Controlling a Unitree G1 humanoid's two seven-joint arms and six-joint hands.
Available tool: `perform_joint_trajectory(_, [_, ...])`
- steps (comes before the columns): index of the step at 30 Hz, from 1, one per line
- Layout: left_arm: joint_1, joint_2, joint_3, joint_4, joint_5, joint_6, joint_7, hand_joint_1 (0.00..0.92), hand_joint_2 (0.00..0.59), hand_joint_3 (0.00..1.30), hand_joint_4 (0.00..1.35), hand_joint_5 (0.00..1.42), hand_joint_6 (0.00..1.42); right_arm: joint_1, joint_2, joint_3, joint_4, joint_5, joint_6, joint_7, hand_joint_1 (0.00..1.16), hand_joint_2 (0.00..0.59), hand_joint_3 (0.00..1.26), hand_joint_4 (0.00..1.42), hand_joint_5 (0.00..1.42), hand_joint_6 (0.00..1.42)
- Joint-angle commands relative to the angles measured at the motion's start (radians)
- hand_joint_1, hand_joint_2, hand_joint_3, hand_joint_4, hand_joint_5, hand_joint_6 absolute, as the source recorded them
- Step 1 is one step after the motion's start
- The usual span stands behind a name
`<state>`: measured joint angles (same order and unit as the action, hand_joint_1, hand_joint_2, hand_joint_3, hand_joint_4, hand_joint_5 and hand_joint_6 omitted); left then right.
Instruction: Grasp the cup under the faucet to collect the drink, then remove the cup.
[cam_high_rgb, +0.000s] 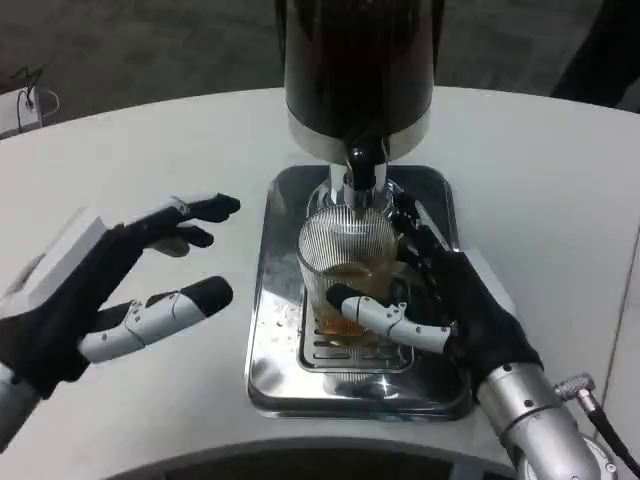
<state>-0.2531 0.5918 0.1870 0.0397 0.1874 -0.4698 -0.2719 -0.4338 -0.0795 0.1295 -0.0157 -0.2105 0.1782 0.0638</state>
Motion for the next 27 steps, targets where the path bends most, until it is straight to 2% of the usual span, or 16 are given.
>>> perform_joint_trajectory(1, [0.064, 0.003, 0.019, -0.075, 0.045, 0.05, 0.037, 0.0, 0.084, 0.23, 0.16, 0.26, 0.32, 0.0, 0.014, 0.02, 0.03, 0.012, -0.008, 0.014, 0.8, 0.218, 0.0, 0.04, 0.12, 0.13])
perform_joint_trajectory(8, [0.177, -0.01, 0.01, -0.214, 0.137, 0.133, 0.059, 0.0, 0.084, 0.17, 0.07, 0.17, 0.25, -0.002, 0.019, 0.018, 0.05, 0.006, -0.025, -0.006, 0.8, 0.218, 0.0, 0.04, 0.12, 0.13])
perform_joint_trajectory(15, [0.283, -0.039, 0.009, -0.299, 0.143, 0.193, 0.047, 0.0, 0.084, 0.15, 0.04, 0.15, 0.24, -0.006, 0.033, 0.017, 0.082, 0.014, -0.054, -0.017, 0.81, 0.218, 0.0, 0.04, 0.12, 0.13])
perform_joint_trajectory(20, [0.327, -0.034, 0.014, -0.331, 0.135, 0.224, 0.037, 0.0, 0.084, 0.15, 0.04, 0.14, 0.24, -0.016, 0.045, 0.022, 0.103, 0.004, -0.077, -0.03, 0.81, 0.218, 0.0, 0.04, 0.13, 0.13])
perform_joint_trajectory(27, [0.36, -0.021, 0.016, -0.359, 0.128, 0.266, 0.011, 0.0, 0.084, 0.15, 0.04, 0.14, 0.24, -0.049, 0.064, 0.043, 0.174, -0.025, -0.133, -0.084, 0.81, 0.218, 0.0, 0.05, 0.13, 0.11])
